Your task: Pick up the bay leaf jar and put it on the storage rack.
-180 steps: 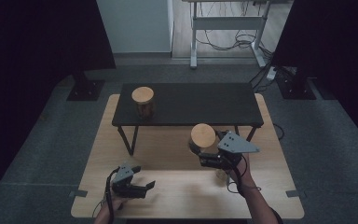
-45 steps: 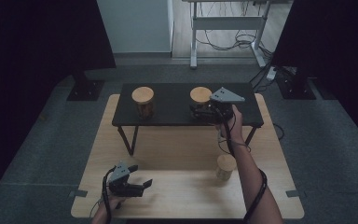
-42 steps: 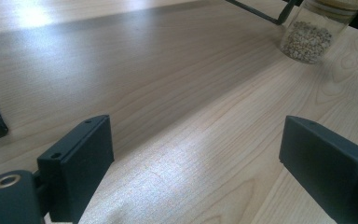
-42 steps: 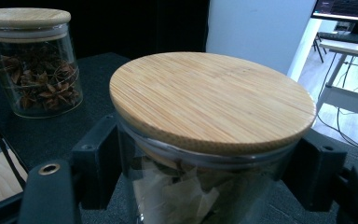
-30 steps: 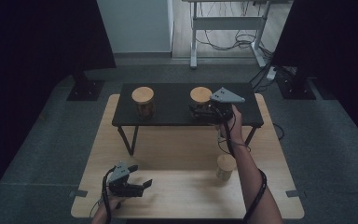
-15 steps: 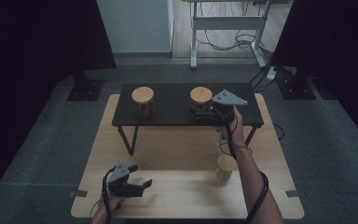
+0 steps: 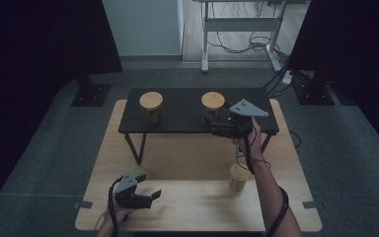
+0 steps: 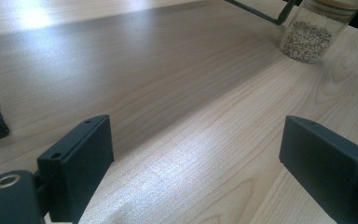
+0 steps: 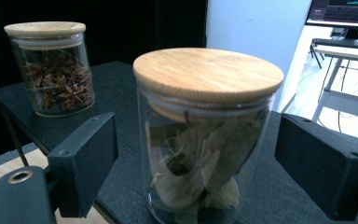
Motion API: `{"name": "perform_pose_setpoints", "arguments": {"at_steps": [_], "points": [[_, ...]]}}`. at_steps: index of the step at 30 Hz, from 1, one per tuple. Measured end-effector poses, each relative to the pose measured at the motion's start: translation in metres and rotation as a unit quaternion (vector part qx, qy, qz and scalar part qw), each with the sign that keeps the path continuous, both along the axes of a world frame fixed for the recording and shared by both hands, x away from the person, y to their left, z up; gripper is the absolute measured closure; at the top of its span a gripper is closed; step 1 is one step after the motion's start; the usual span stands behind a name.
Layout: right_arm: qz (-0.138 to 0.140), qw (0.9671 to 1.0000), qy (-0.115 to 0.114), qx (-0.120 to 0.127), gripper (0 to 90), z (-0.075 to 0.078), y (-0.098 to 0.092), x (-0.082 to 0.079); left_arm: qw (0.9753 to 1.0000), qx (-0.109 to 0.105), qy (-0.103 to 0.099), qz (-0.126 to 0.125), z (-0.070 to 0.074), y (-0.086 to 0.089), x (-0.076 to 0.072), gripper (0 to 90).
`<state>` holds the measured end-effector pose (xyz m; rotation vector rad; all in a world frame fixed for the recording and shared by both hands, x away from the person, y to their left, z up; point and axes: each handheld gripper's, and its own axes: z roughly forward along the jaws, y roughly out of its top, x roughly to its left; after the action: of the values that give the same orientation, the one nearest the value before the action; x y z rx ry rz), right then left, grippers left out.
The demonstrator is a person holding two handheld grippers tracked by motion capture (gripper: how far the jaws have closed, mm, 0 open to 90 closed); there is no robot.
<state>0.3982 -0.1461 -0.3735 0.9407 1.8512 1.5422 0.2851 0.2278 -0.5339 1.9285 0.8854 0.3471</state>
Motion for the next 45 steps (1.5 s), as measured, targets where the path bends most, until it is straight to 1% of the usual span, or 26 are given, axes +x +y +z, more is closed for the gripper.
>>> {"name": "perform_pose_setpoints", "arguments": {"at_steps": [7, 12, 18, 19, 20, 21, 22, 25, 26, 28, 30, 31, 32, 33, 34, 35, 36, 39, 40, 41, 42, 45], "points": [[0.006, 1.0, -0.002, 0.006, 12.7, -0.004, -0.005, -0.008, 1.0, 0.001, -0.001, -0.001, 0.0, -0.001, 0.0, 9.1], [0.01, 0.9999, -0.007, 0.006, 12.6, -0.005, -0.008, -0.015, 1.0, 0.0, -0.002, -0.001, 0.0, 0.0, 0.0, 9.1], [0.018, 0.9996, -0.021, 0.011, 12.6, -0.007, -0.012, -0.03, 1.0, -0.001, -0.002, -0.001, 0.0, 0.0, 0.0, 9.1], [0.023, 0.9994, -0.025, 0.011, 12.5, -0.009, -0.014, -0.036, 1.0, 0.0, -0.002, -0.002, 0.0, 0.0, 0.0, 9.1], [0.023, 0.9994, -0.025, 0.011, 12.5, -0.009, -0.014, -0.036, 1.0, 0.0, -0.003, -0.001, 0.0, -0.001, 0.0, 9.1], [0.026, 0.9992, -0.028, 0.013, 12.5, -0.011, -0.016, -0.042, 1.0, 0.0, -0.003, -0.002, 0.0, -0.001, 0.0, 9.1], [0.026, 0.9992, -0.028, 0.013, 12.5, -0.011, -0.016, -0.042, 1.0, 0.0, -0.003, -0.002, 0.0, -0.001, 0.0, 9.1], [0.03, 0.999, -0.031, 0.014, 12.4, -0.018, -0.019, -0.052, 1.0, 0.0, -0.003, -0.002, 0.0, -0.001, 0.0, 9.0], [0.03, 0.999, -0.031, 0.014, 12.4, -0.018, -0.019, -0.052, 1.0, 0.002, -0.003, -0.002, 0.0, -0.001, 0.0, 9.0], [0.03, 0.9989, -0.031, 0.018, 12.4, -0.024, -0.023, -0.059, 1.0, 0.002, -0.002, -0.002, 0.0, -0.002, 0.0, 9.0], [0.03, 0.9989, -0.031, 0.019, 12.4, -0.026, -0.025, -0.061, 1.0, 0.002, -0.003, -0.003, 0.0, -0.002, -0.001, 9.0], [0.029, 0.9989, -0.031, 0.019, 12.4, -0.031, -0.028, -0.065, 1.0, 0.001, -0.002, -0.003, 0.0, -0.001, -0.001, 9.0], [0.029, 0.9989, -0.031, 0.019, 12.4, -0.031, -0.028, -0.065, 1.0, 0.001, -0.002, -0.003, 0.0, -0.001, -0.001, 9.0], [0.028, 0.9989, -0.03, 0.022, 12.4, -0.036, -0.031, -0.07, 1.0, 0.001, -0.002, -0.003, 0.0, -0.001, -0.001, 9.0], [0.028, 0.9989, -0.03, 0.022, 12.4, -0.036, -0.031, -0.07, 1.0, 0.001, -0.002, -0.003, 0.0, -0.001, -0.001, 9.0], [0.026, 0.999, -0.03, 0.021, 12.3, -0.041, -0.034, -0.074, 1.0, 0.001, -0.002, -0.004, 0.0, -0.001, -0.001, 9.0], [0.026, 0.999, -0.03, 0.021, 12.3, -0.041, -0.034, -0.074, 1.0, 0.002, -0.002, -0.004, 0.0, -0.001, -0.001, 9.0], [0.024, 0.999, -0.027, 0.026, 12.4, -0.048, -0.039, -0.08, 1.0, 0.001, -0.001, -0.004, 0.0, -0.002, -0.001, 9.0], [0.022, 0.9991, -0.025, 0.028, 12.3, -0.053, -0.042, -0.084, 1.0, 0.001, -0.001, -0.004, 0.0, -0.002, -0.001, 9.0], [0.022, 0.9991, -0.025, 0.028, 12.3, -0.053, -0.042, -0.084, 1.0, 0.001, -0.001, -0.004, -0.001, -0.002, -0.001, 9.0], [0.02, 0.999, -0.024, 0.031, 12.3, -0.058, -0.045, -0.088, 1.0, 0.001, -0.001, -0.004, -0.001, -0.002, -0.001, 9.0], [0.019, 0.999, -0.024, 0.031, 12.3, -0.062, -0.048, -0.092, 1.0, 0.002, -0.001, -0.004, 0.0, -0.002, -0.001, 9.0]]}}
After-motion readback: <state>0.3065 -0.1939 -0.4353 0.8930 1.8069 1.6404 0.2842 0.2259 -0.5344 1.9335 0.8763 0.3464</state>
